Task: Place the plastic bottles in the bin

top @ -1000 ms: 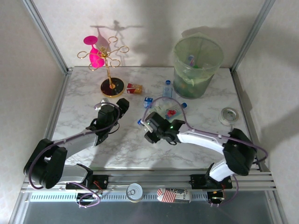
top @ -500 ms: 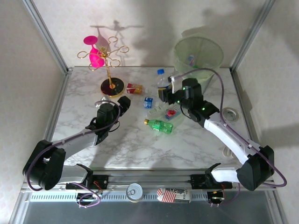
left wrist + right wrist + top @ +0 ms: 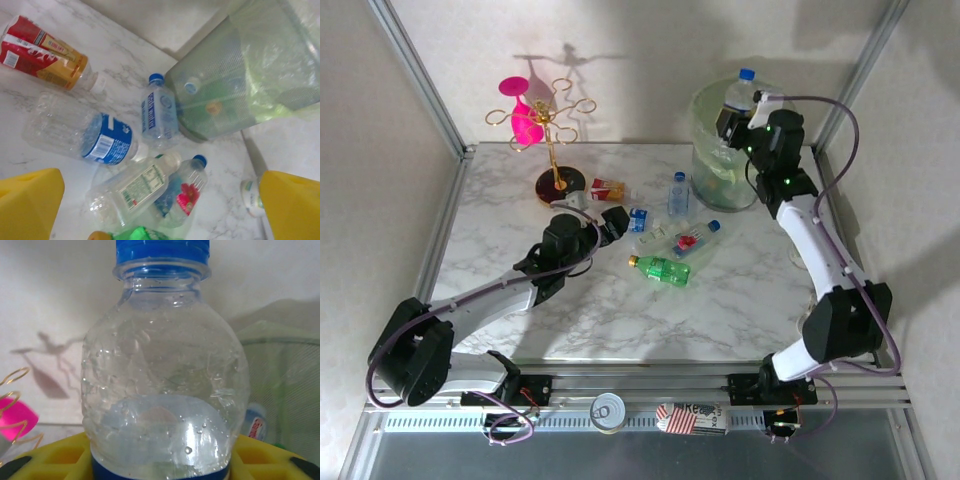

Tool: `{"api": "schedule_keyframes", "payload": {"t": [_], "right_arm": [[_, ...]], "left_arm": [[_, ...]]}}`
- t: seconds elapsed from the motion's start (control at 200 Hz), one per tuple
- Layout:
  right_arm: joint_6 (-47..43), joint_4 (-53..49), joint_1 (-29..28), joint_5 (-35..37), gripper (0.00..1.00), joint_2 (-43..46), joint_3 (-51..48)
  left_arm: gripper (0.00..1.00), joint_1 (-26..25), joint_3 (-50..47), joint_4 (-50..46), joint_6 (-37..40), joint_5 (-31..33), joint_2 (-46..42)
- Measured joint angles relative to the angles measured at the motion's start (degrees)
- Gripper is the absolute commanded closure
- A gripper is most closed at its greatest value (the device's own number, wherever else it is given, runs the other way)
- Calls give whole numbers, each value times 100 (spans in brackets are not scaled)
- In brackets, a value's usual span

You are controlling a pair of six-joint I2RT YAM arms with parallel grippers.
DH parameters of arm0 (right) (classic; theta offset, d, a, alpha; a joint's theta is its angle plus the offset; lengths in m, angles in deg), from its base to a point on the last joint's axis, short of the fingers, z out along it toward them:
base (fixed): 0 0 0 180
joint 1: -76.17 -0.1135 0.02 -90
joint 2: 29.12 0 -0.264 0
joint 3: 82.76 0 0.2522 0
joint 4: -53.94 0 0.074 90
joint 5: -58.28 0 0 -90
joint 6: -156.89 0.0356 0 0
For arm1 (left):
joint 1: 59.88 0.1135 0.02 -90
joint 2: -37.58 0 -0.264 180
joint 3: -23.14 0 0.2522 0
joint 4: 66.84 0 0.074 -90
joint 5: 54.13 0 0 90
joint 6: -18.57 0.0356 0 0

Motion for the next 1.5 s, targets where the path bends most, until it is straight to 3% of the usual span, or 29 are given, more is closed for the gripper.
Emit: {"api": "schedule_keyframes", "payload": {"t": [0.431, 0.566, 0.756, 0.891, 1.022, 1.177, 1.497], "right_arm": [[46, -490, 509, 0, 55, -1685, 1705], [96, -754, 527, 2, 42, -1998, 1875], [90, -1047, 527, 2, 2, -2087, 2037], [79, -1073, 527, 28, 1, -2004, 2127], [35, -1078, 527, 68, 1, -1624, 2000], [31, -951, 487, -20, 1, -518, 1207], [444, -170, -188, -470, 1, 1816, -1742]], "left_arm": [[0, -151, 227, -522, 374, -223, 483], [0, -221, 372, -614, 461, -240, 540], [0, -286, 494, -750, 592, -275, 614], [0, -308, 590, -868, 658, -332, 765], [0, -345, 737, -949, 780, -407, 905], [0, -372, 1025, -999, 1003, -562, 1169], [0, -584, 1718, -1497, 1720, -879, 1864]]}}
